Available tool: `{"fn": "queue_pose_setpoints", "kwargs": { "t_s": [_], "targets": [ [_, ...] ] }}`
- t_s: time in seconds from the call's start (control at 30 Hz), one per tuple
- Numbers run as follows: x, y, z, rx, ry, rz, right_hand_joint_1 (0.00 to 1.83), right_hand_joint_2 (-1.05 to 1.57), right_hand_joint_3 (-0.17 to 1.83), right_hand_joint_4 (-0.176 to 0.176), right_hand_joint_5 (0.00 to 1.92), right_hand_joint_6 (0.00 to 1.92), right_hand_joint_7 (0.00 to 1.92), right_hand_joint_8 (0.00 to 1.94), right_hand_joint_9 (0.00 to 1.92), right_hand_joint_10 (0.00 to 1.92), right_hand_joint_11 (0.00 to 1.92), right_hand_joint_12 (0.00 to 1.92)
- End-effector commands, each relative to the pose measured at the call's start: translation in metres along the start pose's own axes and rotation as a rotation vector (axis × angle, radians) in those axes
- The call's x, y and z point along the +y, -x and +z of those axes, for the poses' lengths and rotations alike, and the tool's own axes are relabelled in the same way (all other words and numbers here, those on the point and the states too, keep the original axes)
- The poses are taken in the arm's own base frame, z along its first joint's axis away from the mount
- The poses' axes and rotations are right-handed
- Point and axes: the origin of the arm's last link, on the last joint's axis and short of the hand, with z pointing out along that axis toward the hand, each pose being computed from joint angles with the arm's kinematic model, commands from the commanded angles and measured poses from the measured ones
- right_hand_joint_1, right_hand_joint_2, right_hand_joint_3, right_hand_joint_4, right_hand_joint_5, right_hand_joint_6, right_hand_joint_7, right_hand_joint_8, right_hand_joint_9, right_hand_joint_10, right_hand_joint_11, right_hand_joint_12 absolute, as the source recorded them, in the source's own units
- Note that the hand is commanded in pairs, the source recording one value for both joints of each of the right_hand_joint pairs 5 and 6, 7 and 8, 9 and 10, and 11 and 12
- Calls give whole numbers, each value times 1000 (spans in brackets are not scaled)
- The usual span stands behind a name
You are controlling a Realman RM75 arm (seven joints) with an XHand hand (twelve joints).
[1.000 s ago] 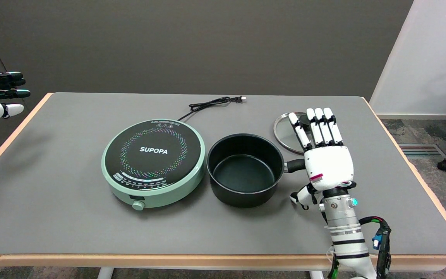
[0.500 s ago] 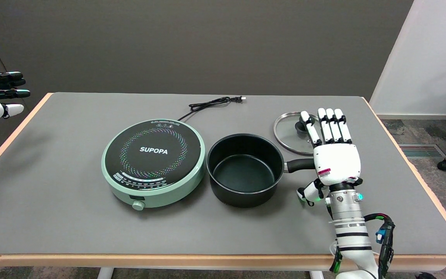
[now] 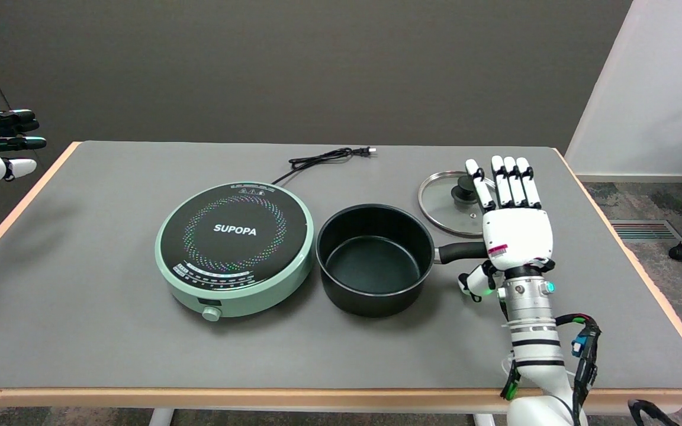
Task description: Pick up the soup pot.
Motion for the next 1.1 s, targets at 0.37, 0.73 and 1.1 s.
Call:
{"fn": "queue_pose_setpoints", "kwargs": {
  "t_s": [0.37,0.73,1.1],
  "targets": [
    [-6,7,18,-46,-10,25,1099,-446,1576,176,512,512,512,512,512,512,512,512],
    [-11,13,14,-108,-30,51,1094,-412,1533,176,556,556,556,556,556,556,556,556],
    [-18,17,9,-134,-41,52,1100,-365,1368,176,661,661,661,661,661,661,661,661]
  ]
}}
